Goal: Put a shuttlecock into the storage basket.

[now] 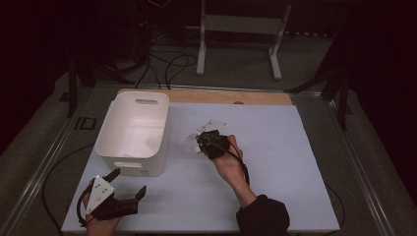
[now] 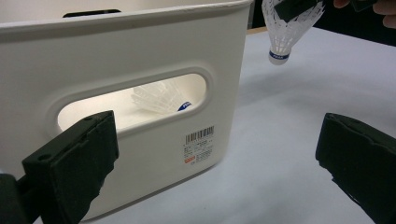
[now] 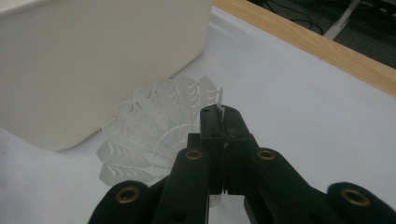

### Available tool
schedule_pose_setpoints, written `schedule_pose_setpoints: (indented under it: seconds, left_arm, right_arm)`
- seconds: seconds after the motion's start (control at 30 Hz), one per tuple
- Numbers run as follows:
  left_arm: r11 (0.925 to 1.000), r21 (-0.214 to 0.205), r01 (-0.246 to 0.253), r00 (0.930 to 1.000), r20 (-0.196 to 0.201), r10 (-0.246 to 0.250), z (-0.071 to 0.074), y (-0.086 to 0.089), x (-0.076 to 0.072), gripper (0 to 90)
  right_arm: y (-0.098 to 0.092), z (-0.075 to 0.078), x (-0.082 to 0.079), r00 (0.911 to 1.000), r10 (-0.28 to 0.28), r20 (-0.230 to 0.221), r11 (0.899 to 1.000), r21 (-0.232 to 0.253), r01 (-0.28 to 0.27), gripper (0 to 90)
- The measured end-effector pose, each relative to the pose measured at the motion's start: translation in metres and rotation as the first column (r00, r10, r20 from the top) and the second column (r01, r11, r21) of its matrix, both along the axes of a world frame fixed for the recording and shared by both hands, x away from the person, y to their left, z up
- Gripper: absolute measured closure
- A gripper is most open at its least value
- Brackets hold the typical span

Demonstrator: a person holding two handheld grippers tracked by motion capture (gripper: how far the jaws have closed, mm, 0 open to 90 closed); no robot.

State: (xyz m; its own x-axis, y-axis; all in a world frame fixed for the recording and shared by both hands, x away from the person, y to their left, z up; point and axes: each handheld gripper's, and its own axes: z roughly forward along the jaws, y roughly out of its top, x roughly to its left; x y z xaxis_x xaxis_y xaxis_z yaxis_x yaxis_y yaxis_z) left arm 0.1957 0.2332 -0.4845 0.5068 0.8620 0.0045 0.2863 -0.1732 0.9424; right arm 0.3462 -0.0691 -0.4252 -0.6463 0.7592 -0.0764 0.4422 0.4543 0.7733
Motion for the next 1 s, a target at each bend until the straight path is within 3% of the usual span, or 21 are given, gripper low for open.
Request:
schedule_pose_setpoints:
  seconds: [1.0]
  left_arm:
    - [1.0000, -0.002, -0.001, 1.0000, 0.001, 0.001, 0.000, 0.000, 0.000, 0.0]
  right_arm:
    - [0.004, 0.020, -0.005, 0.9993, 0.020, 0.031, 0.999, 0.032, -0.021, 89.2]
